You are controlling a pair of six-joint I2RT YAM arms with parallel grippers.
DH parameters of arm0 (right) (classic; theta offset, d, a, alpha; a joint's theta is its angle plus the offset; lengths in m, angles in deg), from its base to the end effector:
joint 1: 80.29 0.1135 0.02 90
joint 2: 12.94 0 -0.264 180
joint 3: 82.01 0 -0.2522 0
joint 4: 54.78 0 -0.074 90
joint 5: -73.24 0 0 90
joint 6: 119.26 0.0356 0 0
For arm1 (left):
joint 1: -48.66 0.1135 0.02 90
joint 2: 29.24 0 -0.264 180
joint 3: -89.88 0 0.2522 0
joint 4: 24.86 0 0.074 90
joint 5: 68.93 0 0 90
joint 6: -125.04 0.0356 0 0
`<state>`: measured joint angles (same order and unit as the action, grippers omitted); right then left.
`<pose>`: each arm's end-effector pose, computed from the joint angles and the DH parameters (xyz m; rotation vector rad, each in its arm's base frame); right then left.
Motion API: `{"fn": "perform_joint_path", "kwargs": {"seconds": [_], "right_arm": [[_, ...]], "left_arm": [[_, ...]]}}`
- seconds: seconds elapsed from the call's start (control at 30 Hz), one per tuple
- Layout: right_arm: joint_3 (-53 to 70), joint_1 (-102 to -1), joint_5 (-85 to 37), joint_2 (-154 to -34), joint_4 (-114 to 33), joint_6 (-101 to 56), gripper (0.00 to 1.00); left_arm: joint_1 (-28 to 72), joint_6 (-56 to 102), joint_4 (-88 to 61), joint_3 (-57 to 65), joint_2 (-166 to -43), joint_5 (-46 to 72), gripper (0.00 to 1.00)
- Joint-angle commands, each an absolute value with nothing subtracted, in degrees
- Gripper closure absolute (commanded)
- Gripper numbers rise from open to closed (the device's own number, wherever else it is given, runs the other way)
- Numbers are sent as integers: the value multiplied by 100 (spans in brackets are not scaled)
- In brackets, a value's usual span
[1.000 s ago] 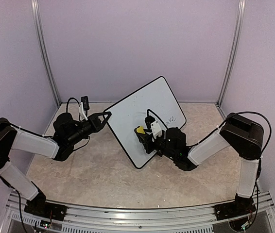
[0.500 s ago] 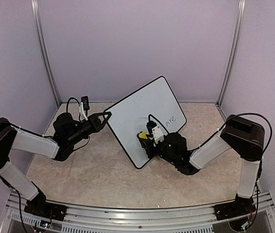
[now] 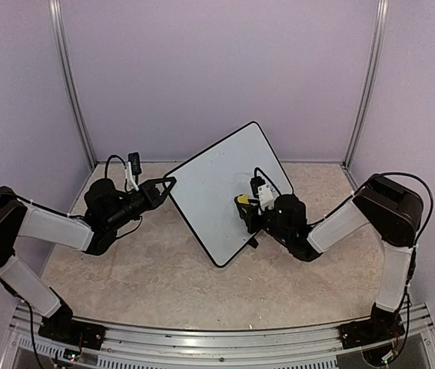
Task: Erase the whiteboard
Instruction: Erase the whiteboard at the center of the board.
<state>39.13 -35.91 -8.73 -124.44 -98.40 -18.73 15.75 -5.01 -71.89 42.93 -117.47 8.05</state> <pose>0.2734 0.2606 0.1415 -0.4113 1.7137 0.5829 0.2555 -0.1749 0.2219 0.1005 1.5886 -1.1831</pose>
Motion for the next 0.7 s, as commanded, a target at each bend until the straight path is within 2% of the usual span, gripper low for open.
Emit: {"fn": "perform_joint_path", "kwargs": {"seconds": [0.0,0.4,0.67], "right_arm": [[3704,-3873,-1015,-12723,-9242,-1744,100],[3135,-4649,-1275,-13078,-8880,-1420,100],[2195,-5008,-1165,-13350,-7667,-1087,100]], "left_arm": [[1393,-451,-7701,4281,-11607,-85,100],[1403,-451,-7719,4272,-11638,-98,100],[1425,-460,-7723,4285,-11620,-116,100]]}}
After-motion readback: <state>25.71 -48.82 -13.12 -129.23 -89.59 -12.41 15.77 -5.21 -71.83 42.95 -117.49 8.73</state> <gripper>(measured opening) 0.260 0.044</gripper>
